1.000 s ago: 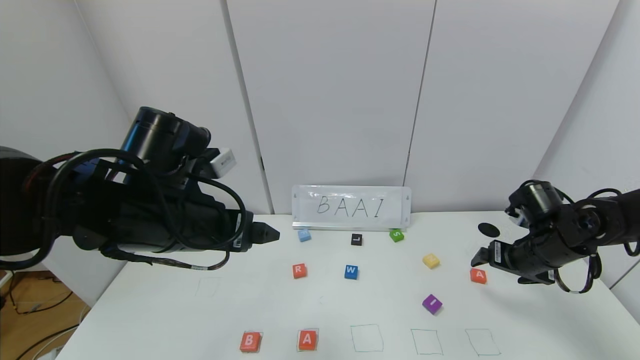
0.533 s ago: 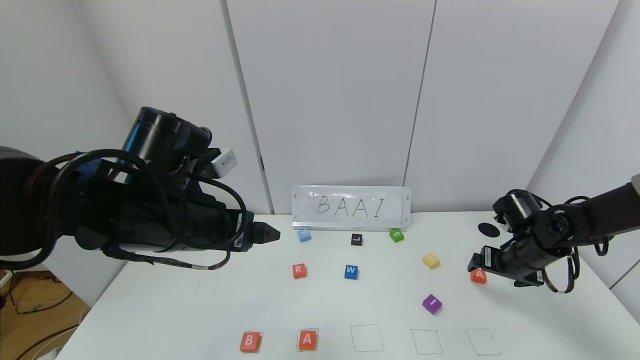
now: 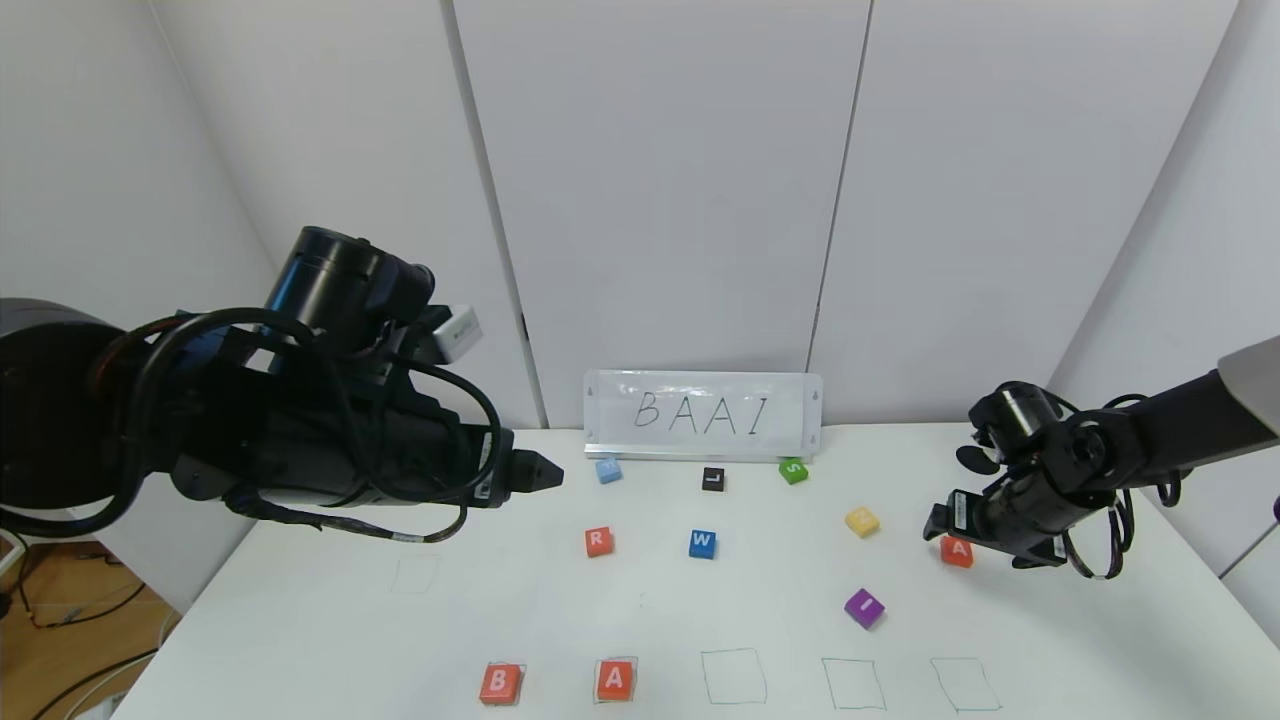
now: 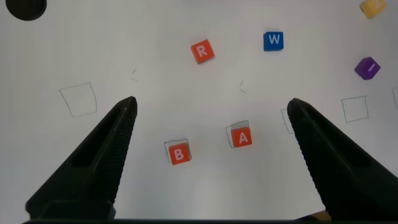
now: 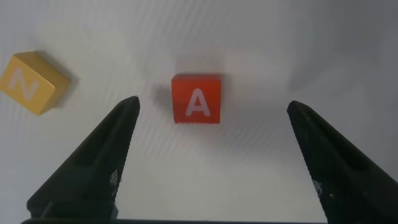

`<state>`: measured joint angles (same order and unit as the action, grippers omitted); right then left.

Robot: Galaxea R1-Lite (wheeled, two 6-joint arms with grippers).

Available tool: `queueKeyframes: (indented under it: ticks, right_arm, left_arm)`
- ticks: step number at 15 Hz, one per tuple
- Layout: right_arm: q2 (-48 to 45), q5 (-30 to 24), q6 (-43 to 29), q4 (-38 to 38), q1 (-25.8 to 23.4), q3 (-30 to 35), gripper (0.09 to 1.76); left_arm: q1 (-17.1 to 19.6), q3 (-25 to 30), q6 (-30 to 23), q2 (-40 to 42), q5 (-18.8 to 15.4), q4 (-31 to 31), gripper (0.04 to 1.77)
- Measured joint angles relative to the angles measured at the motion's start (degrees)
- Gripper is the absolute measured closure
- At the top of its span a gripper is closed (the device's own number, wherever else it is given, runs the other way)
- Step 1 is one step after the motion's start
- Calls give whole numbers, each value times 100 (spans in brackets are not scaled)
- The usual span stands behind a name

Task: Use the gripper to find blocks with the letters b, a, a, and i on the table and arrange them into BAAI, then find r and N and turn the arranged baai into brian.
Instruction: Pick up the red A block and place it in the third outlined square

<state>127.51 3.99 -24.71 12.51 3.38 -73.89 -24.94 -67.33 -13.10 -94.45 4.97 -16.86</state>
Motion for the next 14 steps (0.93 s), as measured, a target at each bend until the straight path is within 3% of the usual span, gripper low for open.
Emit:
queueKeyframes:
  ticks: [14]
  right_arm:
    - [263,57,273,49,43,-177,14]
  left_arm:
    - [33,-9,13,-188,11,17,9]
